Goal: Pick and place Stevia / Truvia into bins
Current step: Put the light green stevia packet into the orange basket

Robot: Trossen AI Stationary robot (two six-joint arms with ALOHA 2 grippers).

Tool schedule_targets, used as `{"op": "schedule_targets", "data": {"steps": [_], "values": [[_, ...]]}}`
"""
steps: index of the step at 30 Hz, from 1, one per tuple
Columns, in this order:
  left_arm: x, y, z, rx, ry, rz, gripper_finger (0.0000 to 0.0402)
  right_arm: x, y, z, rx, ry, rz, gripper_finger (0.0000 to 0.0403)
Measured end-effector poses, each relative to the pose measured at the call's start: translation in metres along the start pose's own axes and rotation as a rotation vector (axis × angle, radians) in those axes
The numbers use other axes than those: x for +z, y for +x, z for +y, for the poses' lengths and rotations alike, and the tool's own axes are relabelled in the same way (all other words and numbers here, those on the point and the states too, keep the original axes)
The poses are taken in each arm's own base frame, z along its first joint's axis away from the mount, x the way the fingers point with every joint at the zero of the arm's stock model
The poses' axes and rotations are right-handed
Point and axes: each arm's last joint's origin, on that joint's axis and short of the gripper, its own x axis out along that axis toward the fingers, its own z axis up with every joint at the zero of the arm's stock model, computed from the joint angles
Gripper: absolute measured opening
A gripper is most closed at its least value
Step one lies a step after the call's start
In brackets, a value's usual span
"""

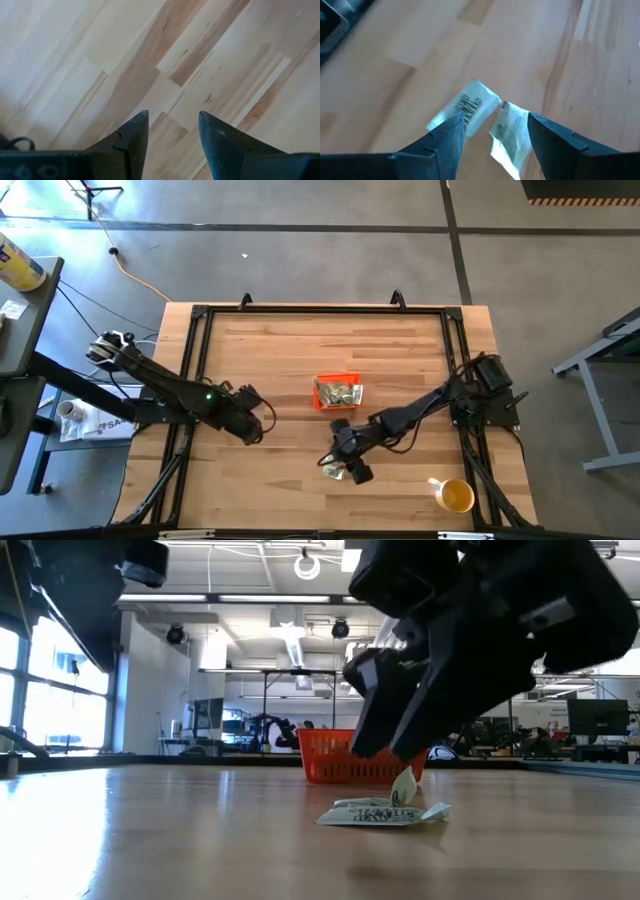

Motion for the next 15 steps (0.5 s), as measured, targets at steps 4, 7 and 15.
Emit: {"op": "schedule_targets", "data": {"steps": [4,7,15], "values": [[-0.003,0.0,0.007,-0.005,0.028,-0.012,0.0206,-0.002,0.01,0.001,-0.046,0.0,0.067,0.021],[-0.004,0.0,0.008,-0.008,0.041,-0.018,0.0206,-0.007,0.012,0.003,-0.099,-0.007,0.132,0.021],[-0.004,0.0,0.008,-0.004,0.05,-0.028,0.0206,-0.013,0.011,0.012,-0.168,-0.039,0.192,0.0201]]}}
